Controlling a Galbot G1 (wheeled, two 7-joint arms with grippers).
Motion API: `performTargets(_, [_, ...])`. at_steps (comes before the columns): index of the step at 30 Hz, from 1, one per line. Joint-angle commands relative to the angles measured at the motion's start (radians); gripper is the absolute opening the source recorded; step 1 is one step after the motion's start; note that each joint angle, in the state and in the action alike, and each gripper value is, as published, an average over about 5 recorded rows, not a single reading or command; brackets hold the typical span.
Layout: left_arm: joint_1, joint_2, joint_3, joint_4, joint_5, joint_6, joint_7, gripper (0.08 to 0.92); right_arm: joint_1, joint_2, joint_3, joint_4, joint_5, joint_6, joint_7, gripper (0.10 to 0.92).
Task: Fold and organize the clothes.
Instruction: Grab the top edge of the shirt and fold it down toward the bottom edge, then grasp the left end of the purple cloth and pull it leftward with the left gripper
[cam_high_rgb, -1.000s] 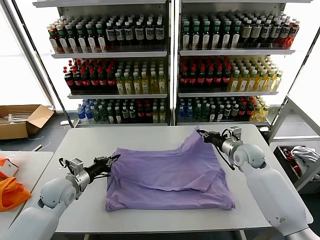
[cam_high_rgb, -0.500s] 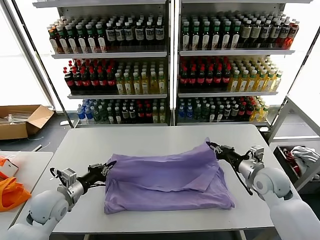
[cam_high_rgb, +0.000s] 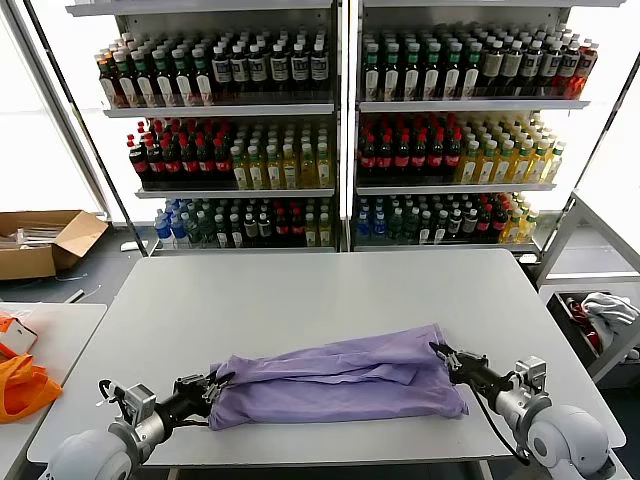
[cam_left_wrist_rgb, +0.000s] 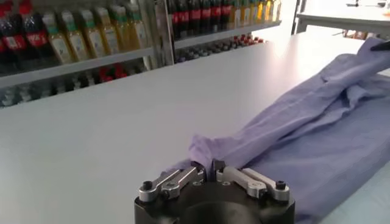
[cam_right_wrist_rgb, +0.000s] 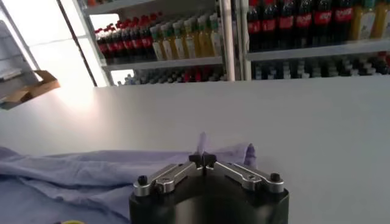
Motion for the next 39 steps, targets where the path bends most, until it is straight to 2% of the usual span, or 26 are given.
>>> performTargets(1, [0.112,0.012,-0.072,-0.082,0.022,0.072,-0.051,0.255,-0.111,0.004,0.055,0.044,-0.072,0.022,0.024,0.274])
performTargets(4, [0.11,0.013,-0.122,-0.119,-0.021,0.072,-0.079,0.341,-0.115,0.01,0.083,0.065,-0.072,0.067,0.044,0.361])
performTargets(10, [0.091,-0.01,-0.178,-0.193,-0.179,0.049,-0.217,0.514,-0.124,0.043,0.133,0.102,-0.119,0.279,0.061,0.534])
performTargets(16, [0.103,-0.075,-0.088,-0.195,-0.192,-0.043,-0.399,0.688,-0.137,0.074,0.128,0.067,-0.13,0.53,0.042,0.707])
performTargets(20, [0.126,-0.15,-0.018,-0.169,-0.14,-0.099,-0.489,0.787,-0.169,0.096,0.131,0.025,-0.141,0.61,0.005,0.799])
performTargets(23, [0.128,-0.198,0.025,-0.157,-0.12,-0.113,-0.527,0.818,-0.196,0.101,0.135,0.002,-0.16,0.63,-0.011,0.819])
performTargets(28, [0.116,-0.255,0.09,-0.129,-0.064,-0.114,-0.559,0.822,-0.214,0.103,0.145,-0.006,-0.169,0.632,-0.01,0.823])
performTargets(39, [0.106,-0.339,0.14,-0.061,0.013,-0.105,-0.589,0.823,-0.23,0.106,0.153,0.001,-0.17,0.625,-0.013,0.823])
